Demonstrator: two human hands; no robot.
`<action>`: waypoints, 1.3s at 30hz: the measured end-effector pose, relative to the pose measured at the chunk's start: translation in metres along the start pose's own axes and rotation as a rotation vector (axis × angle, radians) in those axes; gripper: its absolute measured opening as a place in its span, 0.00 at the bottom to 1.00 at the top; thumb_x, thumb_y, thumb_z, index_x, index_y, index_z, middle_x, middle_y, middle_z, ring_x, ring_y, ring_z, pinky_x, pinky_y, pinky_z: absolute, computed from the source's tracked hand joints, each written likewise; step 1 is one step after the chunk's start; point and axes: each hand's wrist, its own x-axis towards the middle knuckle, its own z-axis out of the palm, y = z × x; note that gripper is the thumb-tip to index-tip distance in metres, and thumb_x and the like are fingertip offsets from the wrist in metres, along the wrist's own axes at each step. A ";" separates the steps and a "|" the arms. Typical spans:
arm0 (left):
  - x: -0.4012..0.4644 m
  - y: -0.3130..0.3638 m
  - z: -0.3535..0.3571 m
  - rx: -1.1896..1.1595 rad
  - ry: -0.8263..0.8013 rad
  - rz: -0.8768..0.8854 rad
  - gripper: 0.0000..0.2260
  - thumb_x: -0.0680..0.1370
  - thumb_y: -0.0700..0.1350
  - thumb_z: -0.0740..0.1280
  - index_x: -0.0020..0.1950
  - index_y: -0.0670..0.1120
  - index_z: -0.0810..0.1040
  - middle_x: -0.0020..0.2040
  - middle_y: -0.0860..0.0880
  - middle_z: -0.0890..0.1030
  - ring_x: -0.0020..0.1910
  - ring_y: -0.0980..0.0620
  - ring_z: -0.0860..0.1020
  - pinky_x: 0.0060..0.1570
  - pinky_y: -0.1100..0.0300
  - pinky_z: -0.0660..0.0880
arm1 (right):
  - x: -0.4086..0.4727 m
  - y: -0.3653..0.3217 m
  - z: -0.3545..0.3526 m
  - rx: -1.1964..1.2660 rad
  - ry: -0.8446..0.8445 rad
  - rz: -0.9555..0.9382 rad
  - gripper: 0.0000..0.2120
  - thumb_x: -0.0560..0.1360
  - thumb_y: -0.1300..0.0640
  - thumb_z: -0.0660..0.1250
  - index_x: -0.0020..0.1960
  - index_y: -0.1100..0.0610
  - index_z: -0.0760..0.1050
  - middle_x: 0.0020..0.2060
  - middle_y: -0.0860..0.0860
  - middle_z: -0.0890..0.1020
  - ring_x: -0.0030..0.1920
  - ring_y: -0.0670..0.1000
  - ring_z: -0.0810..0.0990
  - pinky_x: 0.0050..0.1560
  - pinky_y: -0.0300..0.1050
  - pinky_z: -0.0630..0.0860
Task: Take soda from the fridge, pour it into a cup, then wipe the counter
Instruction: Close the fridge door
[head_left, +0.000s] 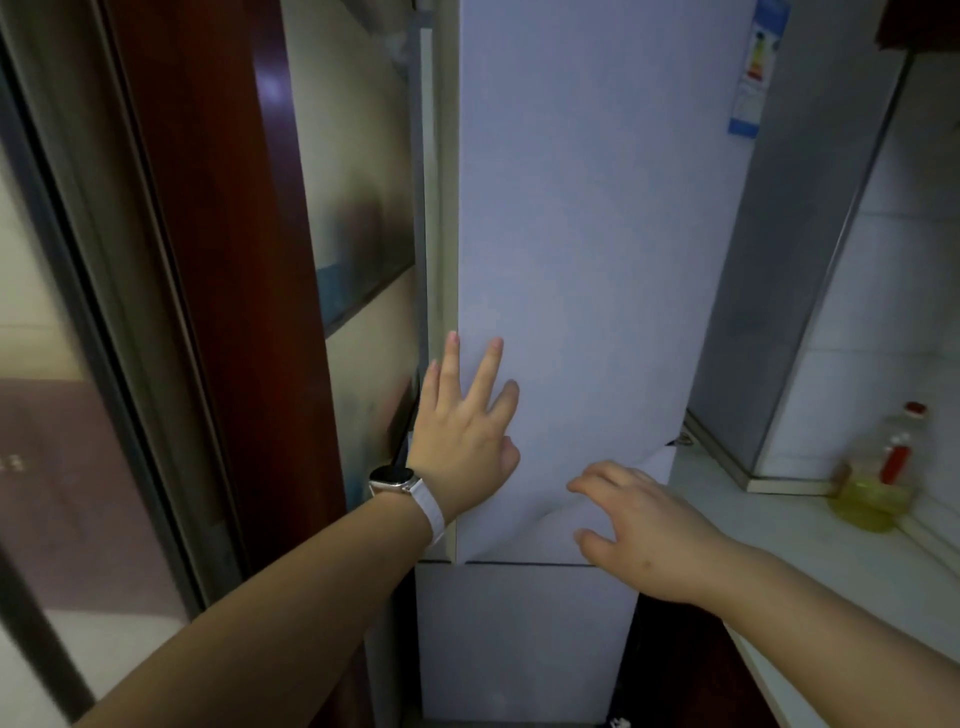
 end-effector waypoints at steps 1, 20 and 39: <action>0.001 -0.005 0.004 0.011 -0.019 -0.001 0.25 0.69 0.51 0.68 0.65 0.47 0.74 0.78 0.41 0.59 0.76 0.31 0.51 0.69 0.34 0.58 | 0.005 -0.002 0.002 -0.002 -0.007 0.000 0.26 0.78 0.42 0.58 0.74 0.46 0.60 0.69 0.41 0.63 0.67 0.45 0.64 0.67 0.42 0.63; 0.085 -0.063 0.104 0.096 -0.233 -0.037 0.32 0.77 0.54 0.60 0.79 0.52 0.51 0.80 0.44 0.42 0.78 0.39 0.41 0.74 0.40 0.46 | 0.116 0.048 0.022 0.009 -0.013 -0.090 0.26 0.78 0.42 0.59 0.74 0.46 0.61 0.69 0.42 0.64 0.67 0.46 0.64 0.67 0.44 0.64; 0.133 -0.085 0.198 0.160 -0.082 -0.063 0.40 0.70 0.58 0.72 0.77 0.48 0.61 0.77 0.37 0.56 0.75 0.33 0.55 0.68 0.34 0.59 | 0.240 0.121 0.041 0.094 -0.055 -0.208 0.27 0.78 0.42 0.59 0.75 0.47 0.59 0.70 0.44 0.63 0.67 0.48 0.64 0.67 0.45 0.63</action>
